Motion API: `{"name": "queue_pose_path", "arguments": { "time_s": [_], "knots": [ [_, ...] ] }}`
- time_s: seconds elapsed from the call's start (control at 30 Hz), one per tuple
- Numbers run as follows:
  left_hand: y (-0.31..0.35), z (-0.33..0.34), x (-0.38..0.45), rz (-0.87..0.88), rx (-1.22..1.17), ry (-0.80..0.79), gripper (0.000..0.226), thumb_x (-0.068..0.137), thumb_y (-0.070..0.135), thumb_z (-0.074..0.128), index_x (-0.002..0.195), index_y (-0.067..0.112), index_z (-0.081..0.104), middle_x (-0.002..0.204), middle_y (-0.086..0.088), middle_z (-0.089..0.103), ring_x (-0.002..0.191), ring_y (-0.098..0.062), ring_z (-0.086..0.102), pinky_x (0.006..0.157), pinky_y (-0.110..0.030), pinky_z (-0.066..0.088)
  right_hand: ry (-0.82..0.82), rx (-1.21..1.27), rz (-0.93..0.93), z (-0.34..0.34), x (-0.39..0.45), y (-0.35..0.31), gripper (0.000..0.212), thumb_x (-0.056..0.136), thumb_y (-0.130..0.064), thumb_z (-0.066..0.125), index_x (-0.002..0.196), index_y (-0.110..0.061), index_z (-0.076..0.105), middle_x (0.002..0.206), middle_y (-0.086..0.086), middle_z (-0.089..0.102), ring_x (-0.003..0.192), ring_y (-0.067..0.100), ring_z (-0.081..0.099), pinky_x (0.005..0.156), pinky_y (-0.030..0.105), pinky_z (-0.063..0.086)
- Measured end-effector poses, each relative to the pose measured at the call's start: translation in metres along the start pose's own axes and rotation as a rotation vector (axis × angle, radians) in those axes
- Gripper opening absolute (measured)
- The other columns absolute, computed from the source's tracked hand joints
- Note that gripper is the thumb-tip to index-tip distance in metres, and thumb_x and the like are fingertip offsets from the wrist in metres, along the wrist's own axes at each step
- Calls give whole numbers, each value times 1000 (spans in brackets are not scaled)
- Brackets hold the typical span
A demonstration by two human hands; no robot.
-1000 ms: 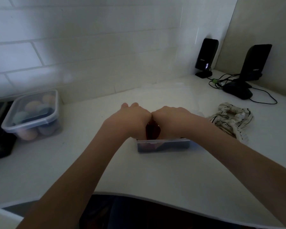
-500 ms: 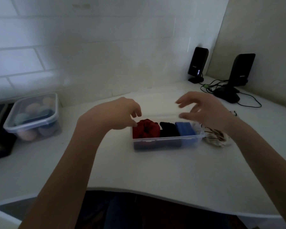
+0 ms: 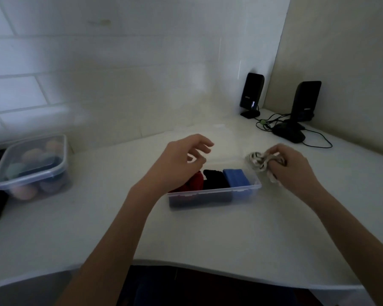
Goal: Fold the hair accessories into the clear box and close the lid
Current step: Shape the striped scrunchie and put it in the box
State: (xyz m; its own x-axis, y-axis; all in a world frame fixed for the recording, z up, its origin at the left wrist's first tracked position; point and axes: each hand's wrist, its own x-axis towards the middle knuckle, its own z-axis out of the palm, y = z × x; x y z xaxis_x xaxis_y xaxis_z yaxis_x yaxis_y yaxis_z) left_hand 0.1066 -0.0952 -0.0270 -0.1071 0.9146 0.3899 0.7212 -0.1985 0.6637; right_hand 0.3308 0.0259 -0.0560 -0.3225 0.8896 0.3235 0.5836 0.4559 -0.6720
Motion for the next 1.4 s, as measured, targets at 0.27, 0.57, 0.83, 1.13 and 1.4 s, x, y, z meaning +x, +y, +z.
{"name": "queue_pose_path", "arguments": {
  "time_s": [0.27,0.57,0.83,1.13,1.4],
  "knots": [
    [19,27,30,4,-271,-257,73,75,29,76,139,23,40,142,6,48,129,-7,45,110,-28,35,-121,478,-171,-16,-14,-64,34,95,-27,47,85,1,64,68,11,63,59,12,58,58,23,48],
    [14,28,53,-250,-681,-85,16,90,10,55,97,-4,58,78,-10,71,74,-21,70,75,-31,58,-363,1307,299,-10,10,-58,36,91,-34,46,67,-12,61,55,2,61,56,13,65,54,20,54],
    [4,11,53,-242,-1872,49,30,86,6,40,81,-4,68,78,-11,71,80,-20,70,81,-30,58,-475,786,182,-2,4,-45,44,76,-52,57,56,-16,44,35,-4,34,27,7,26,31,15,24],
    [16,18,42,8,-811,-34,70,64,-10,47,119,25,21,149,9,24,133,-16,41,98,-26,45,-523,346,-225,-15,-8,-72,30,76,-18,73,105,-22,63,95,-4,69,83,11,67,69,22,57],
    [20,16,33,95,-377,-134,95,74,4,74,141,37,15,131,7,49,115,-3,56,92,-15,48,-411,633,-190,-11,-4,-66,34,76,7,66,96,-20,61,91,-2,68,83,10,68,67,20,53]
  ]
}}
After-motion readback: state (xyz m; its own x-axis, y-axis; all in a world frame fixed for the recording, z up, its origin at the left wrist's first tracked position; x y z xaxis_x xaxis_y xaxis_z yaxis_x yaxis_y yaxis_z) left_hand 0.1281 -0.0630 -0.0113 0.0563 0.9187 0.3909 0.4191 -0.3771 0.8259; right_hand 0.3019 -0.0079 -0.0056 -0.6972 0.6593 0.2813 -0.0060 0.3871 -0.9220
